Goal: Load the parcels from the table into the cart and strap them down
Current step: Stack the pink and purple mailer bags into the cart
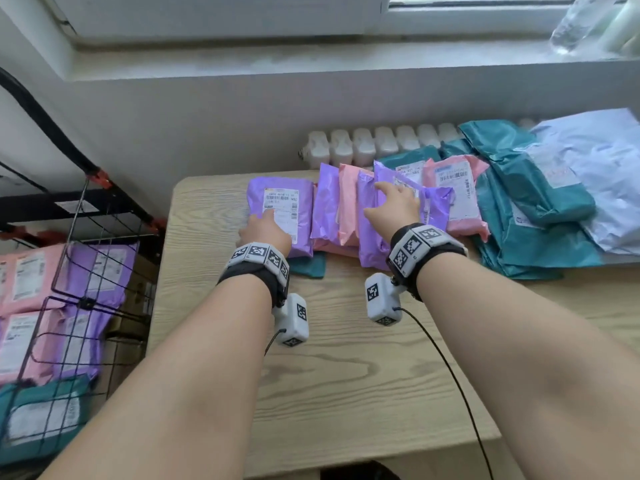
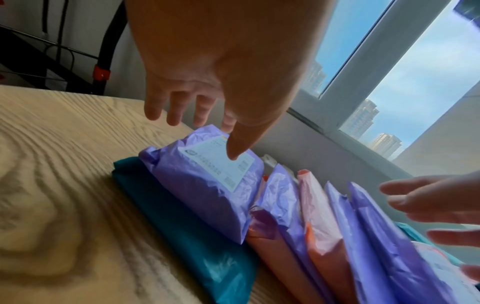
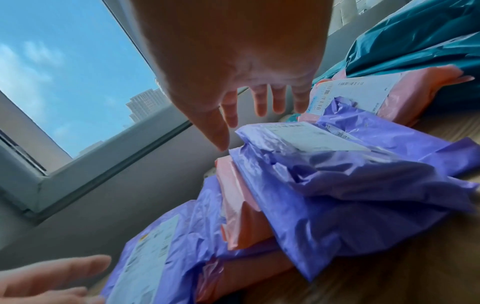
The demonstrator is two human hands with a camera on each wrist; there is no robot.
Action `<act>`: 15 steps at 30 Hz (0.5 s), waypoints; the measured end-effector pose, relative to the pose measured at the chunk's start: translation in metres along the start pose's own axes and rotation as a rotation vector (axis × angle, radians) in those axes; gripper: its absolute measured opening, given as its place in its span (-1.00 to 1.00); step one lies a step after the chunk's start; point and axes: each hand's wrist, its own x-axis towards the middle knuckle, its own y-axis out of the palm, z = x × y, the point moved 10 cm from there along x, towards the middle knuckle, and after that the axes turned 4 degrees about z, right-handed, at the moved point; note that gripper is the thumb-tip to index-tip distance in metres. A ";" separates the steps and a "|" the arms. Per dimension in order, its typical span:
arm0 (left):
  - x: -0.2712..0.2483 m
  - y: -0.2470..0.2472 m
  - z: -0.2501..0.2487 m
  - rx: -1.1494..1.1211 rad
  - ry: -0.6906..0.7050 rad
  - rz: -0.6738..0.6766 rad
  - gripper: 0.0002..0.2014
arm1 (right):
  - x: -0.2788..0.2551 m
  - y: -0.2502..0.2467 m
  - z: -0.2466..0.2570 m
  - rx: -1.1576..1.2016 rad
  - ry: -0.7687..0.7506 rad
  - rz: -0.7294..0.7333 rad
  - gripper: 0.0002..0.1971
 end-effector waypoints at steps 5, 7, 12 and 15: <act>0.031 0.020 0.010 0.003 -0.053 0.002 -0.32 | 0.028 0.019 -0.012 0.055 0.075 0.090 -0.23; 0.040 0.030 0.010 -0.013 -0.034 0.023 -0.31 | 0.032 0.033 -0.015 0.078 0.096 0.144 -0.18; 0.046 0.049 0.003 -0.015 0.032 0.033 -0.38 | 0.037 0.045 -0.018 0.023 0.094 0.188 -0.10; 0.042 0.053 0.005 0.013 0.033 0.034 -0.36 | 0.036 0.044 -0.017 0.019 0.078 0.230 -0.10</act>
